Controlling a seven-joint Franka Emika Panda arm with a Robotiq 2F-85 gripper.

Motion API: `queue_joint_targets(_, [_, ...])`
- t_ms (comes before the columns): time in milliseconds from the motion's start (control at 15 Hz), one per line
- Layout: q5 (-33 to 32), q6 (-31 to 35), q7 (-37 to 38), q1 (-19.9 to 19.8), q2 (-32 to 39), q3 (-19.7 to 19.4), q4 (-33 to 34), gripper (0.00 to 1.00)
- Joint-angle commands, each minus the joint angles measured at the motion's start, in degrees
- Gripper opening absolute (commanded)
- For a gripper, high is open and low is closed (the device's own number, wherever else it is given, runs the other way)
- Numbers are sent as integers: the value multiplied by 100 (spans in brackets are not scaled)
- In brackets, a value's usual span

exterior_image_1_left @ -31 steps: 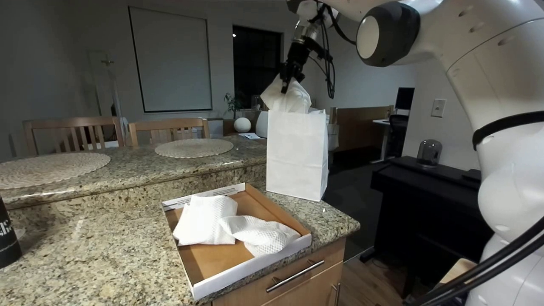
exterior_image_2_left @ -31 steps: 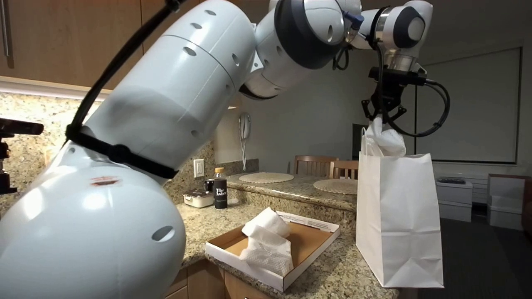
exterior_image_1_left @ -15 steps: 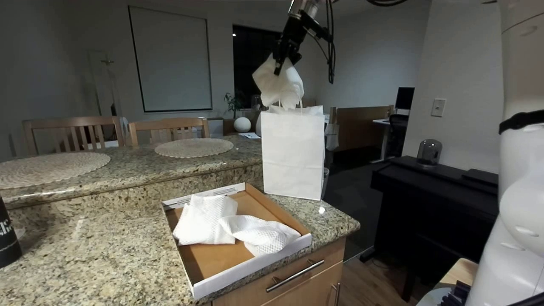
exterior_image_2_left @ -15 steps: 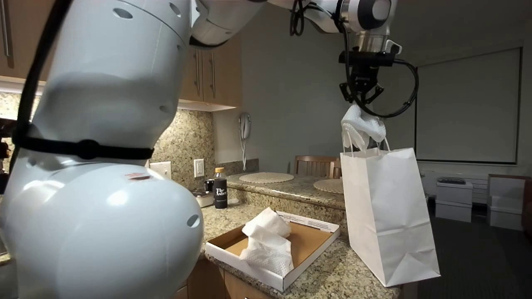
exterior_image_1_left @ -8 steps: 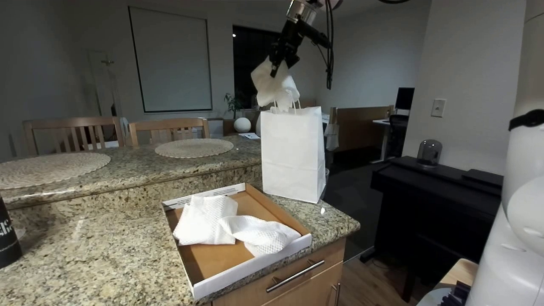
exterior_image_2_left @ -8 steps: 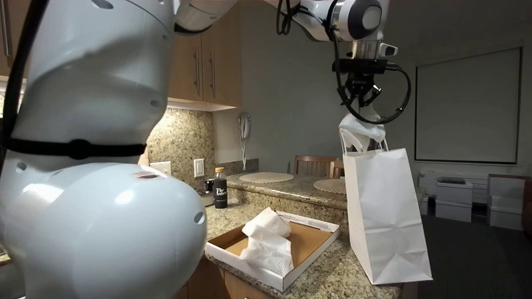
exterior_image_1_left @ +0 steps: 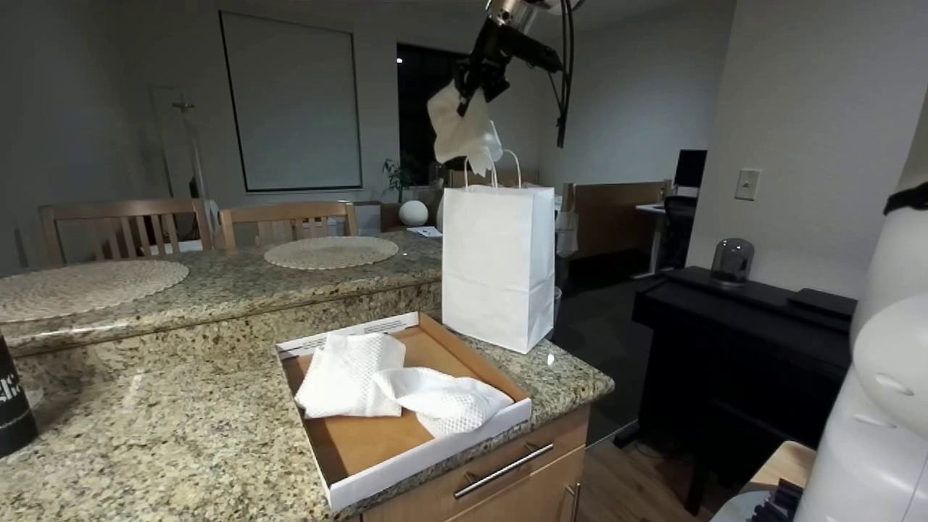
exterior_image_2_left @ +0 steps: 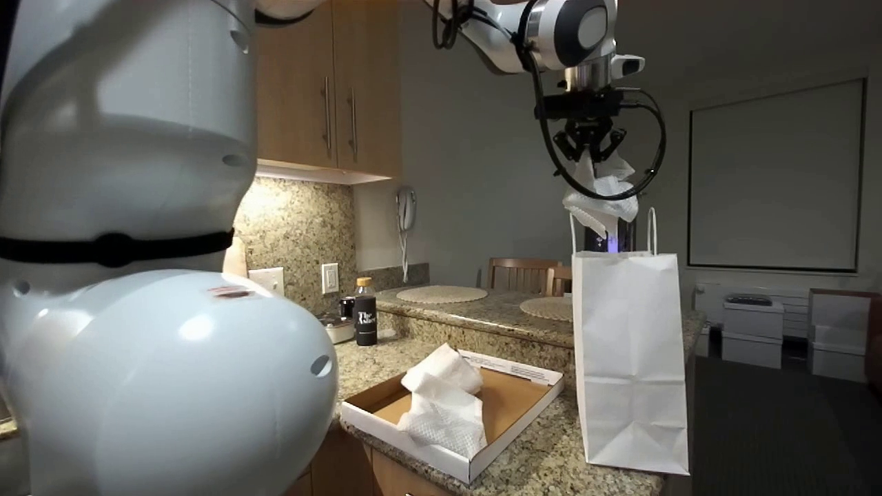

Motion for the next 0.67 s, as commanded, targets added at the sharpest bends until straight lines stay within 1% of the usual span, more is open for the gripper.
queue_joint_targets(0, [-419,111,340,-217,-314,279,-423,7])
queue_joint_targets(200, [-511,-57,342,-326,-277,291,-487,7])
queue_joint_targets(400, [-271,-255,133,-473,-208,242,-517,7])
queue_joint_targets(600, [120,-927,-133,-641,-124,192,-317,7])
